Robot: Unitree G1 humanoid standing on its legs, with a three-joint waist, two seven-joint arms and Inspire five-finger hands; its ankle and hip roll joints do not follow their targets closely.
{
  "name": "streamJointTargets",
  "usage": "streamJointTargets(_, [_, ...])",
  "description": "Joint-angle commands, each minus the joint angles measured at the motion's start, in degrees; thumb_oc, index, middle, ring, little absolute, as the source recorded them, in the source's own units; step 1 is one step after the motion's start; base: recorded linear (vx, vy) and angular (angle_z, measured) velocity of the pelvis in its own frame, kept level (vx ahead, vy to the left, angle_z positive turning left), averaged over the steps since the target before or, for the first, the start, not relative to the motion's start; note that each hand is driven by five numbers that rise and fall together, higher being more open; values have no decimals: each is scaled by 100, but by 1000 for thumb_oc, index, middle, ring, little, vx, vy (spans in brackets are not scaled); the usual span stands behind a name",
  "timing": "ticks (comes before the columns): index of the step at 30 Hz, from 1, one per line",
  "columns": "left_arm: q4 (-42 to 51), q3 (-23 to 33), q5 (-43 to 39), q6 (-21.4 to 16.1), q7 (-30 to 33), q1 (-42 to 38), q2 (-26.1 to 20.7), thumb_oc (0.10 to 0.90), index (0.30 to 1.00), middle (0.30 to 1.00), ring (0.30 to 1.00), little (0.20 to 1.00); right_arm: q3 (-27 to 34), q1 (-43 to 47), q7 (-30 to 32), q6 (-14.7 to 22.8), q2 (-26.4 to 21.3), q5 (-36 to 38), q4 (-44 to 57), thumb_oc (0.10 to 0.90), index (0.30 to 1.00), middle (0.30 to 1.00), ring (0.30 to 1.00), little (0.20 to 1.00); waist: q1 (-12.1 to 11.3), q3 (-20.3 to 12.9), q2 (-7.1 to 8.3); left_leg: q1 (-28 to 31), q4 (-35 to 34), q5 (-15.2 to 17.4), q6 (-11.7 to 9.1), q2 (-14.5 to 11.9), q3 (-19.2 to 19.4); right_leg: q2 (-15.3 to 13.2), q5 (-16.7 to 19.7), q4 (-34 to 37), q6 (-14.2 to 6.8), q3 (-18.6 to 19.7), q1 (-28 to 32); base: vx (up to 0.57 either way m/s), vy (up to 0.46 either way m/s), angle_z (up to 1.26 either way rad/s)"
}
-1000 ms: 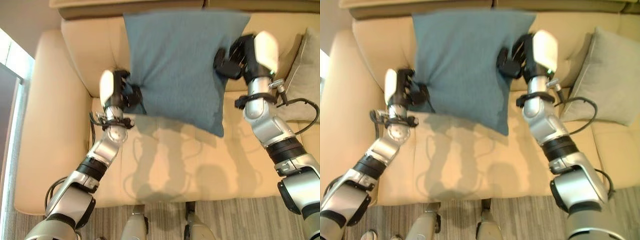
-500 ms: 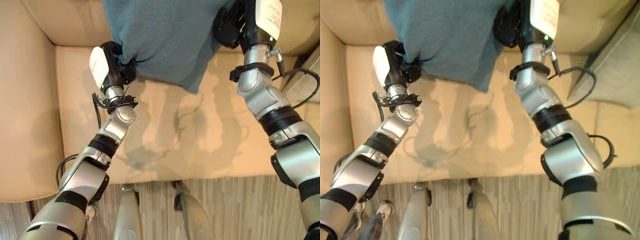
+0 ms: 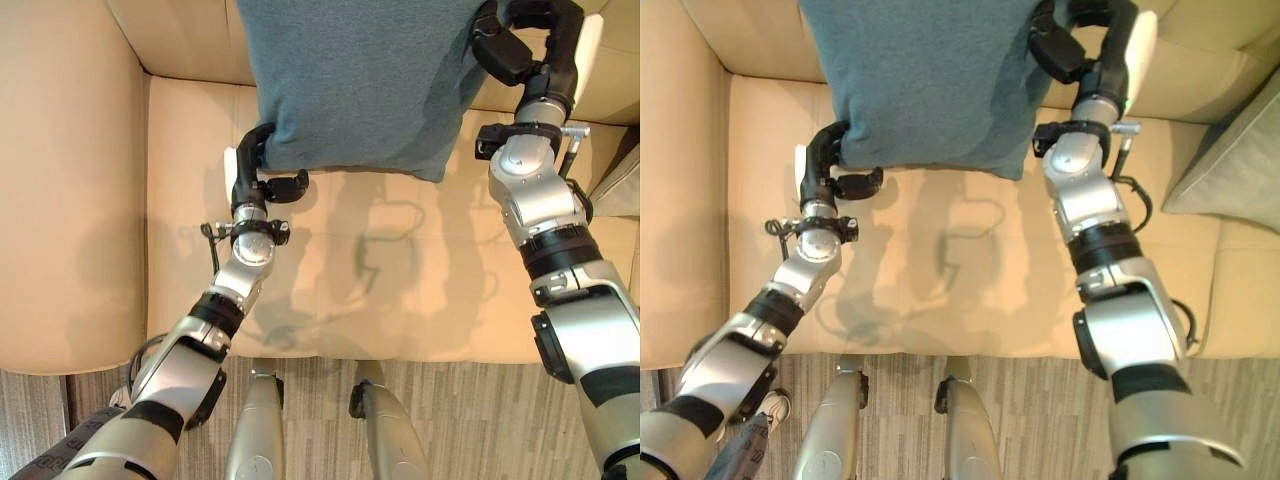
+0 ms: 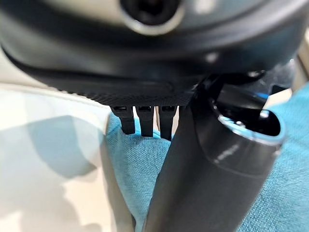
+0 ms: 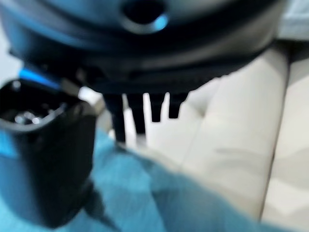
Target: Pick up all the scattered cushions and arrange them neatly on the sofa.
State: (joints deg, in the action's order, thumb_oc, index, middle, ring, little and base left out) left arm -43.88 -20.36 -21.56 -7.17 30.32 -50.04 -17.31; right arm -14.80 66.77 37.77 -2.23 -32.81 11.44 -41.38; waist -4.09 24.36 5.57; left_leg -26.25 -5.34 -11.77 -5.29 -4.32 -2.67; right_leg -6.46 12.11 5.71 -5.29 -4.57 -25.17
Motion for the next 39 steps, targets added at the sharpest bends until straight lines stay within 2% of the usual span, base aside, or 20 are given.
streamJointTargets(1, [-27,372,-416,-226,-18,460,85,800,900,900,900,900,491,-251,583,363,-392,-438,500,800,900,900,900,900,67,-672,-109,15,34,451,-201,5,-196,-132,-1024,-111,-333,-67,910,0,0,0])
streamJointTargets(2, [549,624,-802,-344,-160,891,-109,800,900,900,900,900,799,-770,549,273,-383,-548,786,800,900,900,900,900,55,-695,-163,105,34,486,-185,29,-187,-127,-1045,-107,-320,-88,999,0,0,0])
streamJointTargets(7, [1251,831,-941,-264,-516,1709,-604,800,900,900,900,900,1185,-1679,410,193,-234,-715,1052,800,900,900,900,900,36,-786,-211,300,34,555,-130,10,-160,-153,-1093,-114,-300,-72,1159,0,0,0])
streamJointTargets(10, [1171,1069,-1213,-148,-604,2032,-634,800,900,900,900,900,1452,-2253,344,238,66,-614,1380,800,900,900,900,900,88,-847,-254,399,35,588,-99,-4,-131,-159,-1104,-117,-281,-52,1226,0,0,0])
streamJointTargets(13, [1594,1458,-1505,-208,-772,2787,-671,800,900,900,900,900,1849,-3134,274,319,220,-682,1894,800,900,900,900,900,137,-948,-310,513,34,627,-67,-1,-125,-149,-1125,-105,-275,-48,1323,14,-1,-1])
streamJointTargets(15, [1506,1724,-1212,-90,-1000,3479,-633,800,900,900,900,900,2134,-4122,-57,448,429,-793,2309,800,900,900,900,900,220,-1077,-334,732,34,695,-46,-3,-73,-157,-1190,-123,-272,-57,1516,84,-7,-1])
streamJointTargets(16, [1517,1721,-1206,-89,-1006,3517,-632,800,900,900,900,900,2138,-4171,-66,443,442,-800,2341,800,900,900,900,900,220,-1089,-330,754,34,703,-46,-2,-72,-159,-1195,-120,-273,-58,1539,71,-21,-1])
streamJointTargets(18, [1101,1837,-984,106,-1254,3988,-556,800,900,900,900,900,2288,-4743,-410,453,450,-897,2363,800,900,900,900,900,285,-1196,-351,974,34,757,-13,-35,-38,-156,-1278,-219,-283,-74,1702,45,-37,-1])
streamJointTargets(20, [299,1948,-731,294,-1521,4556,-355,800,900,900,900,900,2507,-5468,-738,558,632,-830,2349,800,900,900,900,900,398,-1326,-463,1389,80,823,16,-143,-2,-145,-1500,-555,-260,-35,1951,3,-78,-2])
streamJointTargets(21, [291,1942,-731,287,-1529,4567,-355,800,900,900,900,900,2510,-5494,-743,558,634,-829,2361,800,900,900,900,900,395,-1323,-464,1411,76,827,14,-146,-1,-143,-1516,-572,-259,-34,1963,-66,-173,-12])
streamJointTargets(23, [-436,1986,-1176,412,-2165,5037,-14,800,900,900,900,900,2602,-6069,-966,505,809,-769,2036,800,900,900,900,900,501,-1450,-619,1741,248,875,-14,-302,47,-35,-1881,-1072,-176,40,2158,-93,-185,-12])
streamJointTargets(25, [-921,1910,-785,492,-2399,5232,130,800,900,900,900,900,2587,-6336,-1149,443,823,-944,1797,800,900,900,900,900,549,-1472,-715,1896,416,875,-47,-416,64,75,-2113,-1328,-60,39,2328,-98,-152,-14])
streamJointTargets(27, [-1440,1864,-424,543,-2513,5319,298,800,900,900,900,900,2557,-6520,-1236,473,764,-1080,1463,800,900,900,900,900,566,-1452,-766,1989,452,725,-143,-534,80,215,-2254,-1355,61,1,2516,-179,-199,-10])
streamJointTargets(29, [-2040,1842,-23,598,-2521,5221,438,800,900,900,900,900,2491,-6514,-1252,540,843,-889,974,800,900,900,900,900,563,-1433,-810,1934,405,377,-294,-660,26,353,-2314,-1257,159,-33,2628,-347,-225,8])
streamJointTargets(30, [-2421,1926,155,601,-2486,5144,524,800,900,900,900,900,2426,-6609,-1223,561,902,-801,697,800,900,900,900,900,572,-1404,-775,1783,434,60,-353,-710,59,422,-2264,-1157,258,-57,2640,-470,-242,2])
streamJointTargets(32, [-2706,2021,381,671,-2491,5120,588,800,900,900,900,900,2397,-6756,-1275,532,1039,-685,613,800,900,900,900,900,645,-1396,-621,1852,782,479,-122,-627,443,335,-2131,-1090,282,-161,2616,-426,-231,4])
streamJointTargets(35, [-2947,1898,1270,764,-2345,5197,610,800,900,900,900,900,2337,-6938,-1325,553,1173,-535,411,800,900,900,900,900,828,-1450,-496,2260,1861,1284,62,-532,1154,224,-1861,-1014,301,-357,2420,-356,-173,-7])
streamJointTargets(36, [-3011,1869,1522,811,-2279,5234,610,800,900,900,900,900,2317,-7012,-1337,549,1214,-545,370,800,900,900,900,900,856,-1478,-480,2400,2203,1462,74,-483,1256,223,-1796,-980,299,-405,2383,-207,-97,-5])
streamJointTargets(38, [-3082,1824,1775,874,-2223,5277,625,800,900,900,900,900,2303,-7043,-1340,542,1237,-542,281,800,900,900,900,900,884,-1521,-477,2551,2557,1597,70,-404,1305,236,-1714,-936,298,-458,2355,-190,-53,-7])
streamJointTargets(39, [-3217,1790,2104,942,-2173,5375,640,800,900,900,900,900,2291,-7098,-1377,552,1320,-481,133,800,900,900,900,900,915,-1627,-540,2900,2881,1743,49,-219,1214,310,-1614,-896,274,-550,2299,-203,-37,-14])
